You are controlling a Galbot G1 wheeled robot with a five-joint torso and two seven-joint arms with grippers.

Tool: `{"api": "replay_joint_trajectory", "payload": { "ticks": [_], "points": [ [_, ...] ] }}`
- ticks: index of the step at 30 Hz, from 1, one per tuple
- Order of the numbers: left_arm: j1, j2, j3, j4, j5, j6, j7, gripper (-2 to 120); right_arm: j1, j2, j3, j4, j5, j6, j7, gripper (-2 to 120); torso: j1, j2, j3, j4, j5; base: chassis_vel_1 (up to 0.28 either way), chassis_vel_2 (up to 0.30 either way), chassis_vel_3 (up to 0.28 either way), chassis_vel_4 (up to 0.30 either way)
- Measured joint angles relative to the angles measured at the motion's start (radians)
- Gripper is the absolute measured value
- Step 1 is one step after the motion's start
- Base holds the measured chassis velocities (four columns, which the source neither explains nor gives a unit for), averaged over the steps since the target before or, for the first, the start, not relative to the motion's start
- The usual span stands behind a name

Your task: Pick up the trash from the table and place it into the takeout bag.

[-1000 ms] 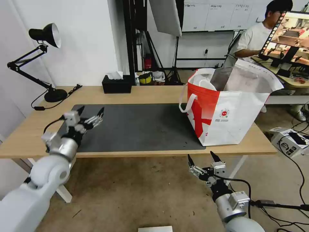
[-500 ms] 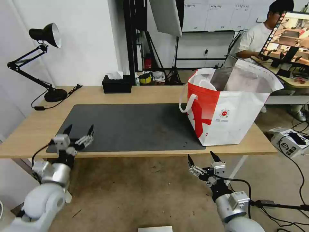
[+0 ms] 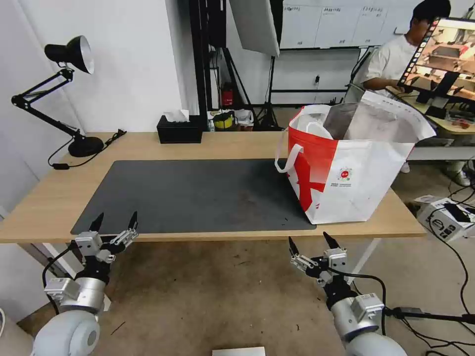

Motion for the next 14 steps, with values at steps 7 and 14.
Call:
{"api": "replay_joint_trajectory", "payload": {
  "ticks": [7,14],
  "points": [
    [0.013,0.000,0.002,-0.001,-0.011,0.000,0.003,100,0.000,0.000,0.000,0.000,0.000,0.000,0.000,100,0.000,0.000,0.000,0.0000,0.0000,0.000,0.000,0.000,0.000],
    [0.027,-0.011,0.003,-0.004,-0.008,0.002,0.005,100,0.000,0.000,0.000,0.000,0.000,0.000,0.000,100,0.000,0.000,0.000,0.0001,-0.0001,0.000,0.000,0.000,0.000]
  ]
}}
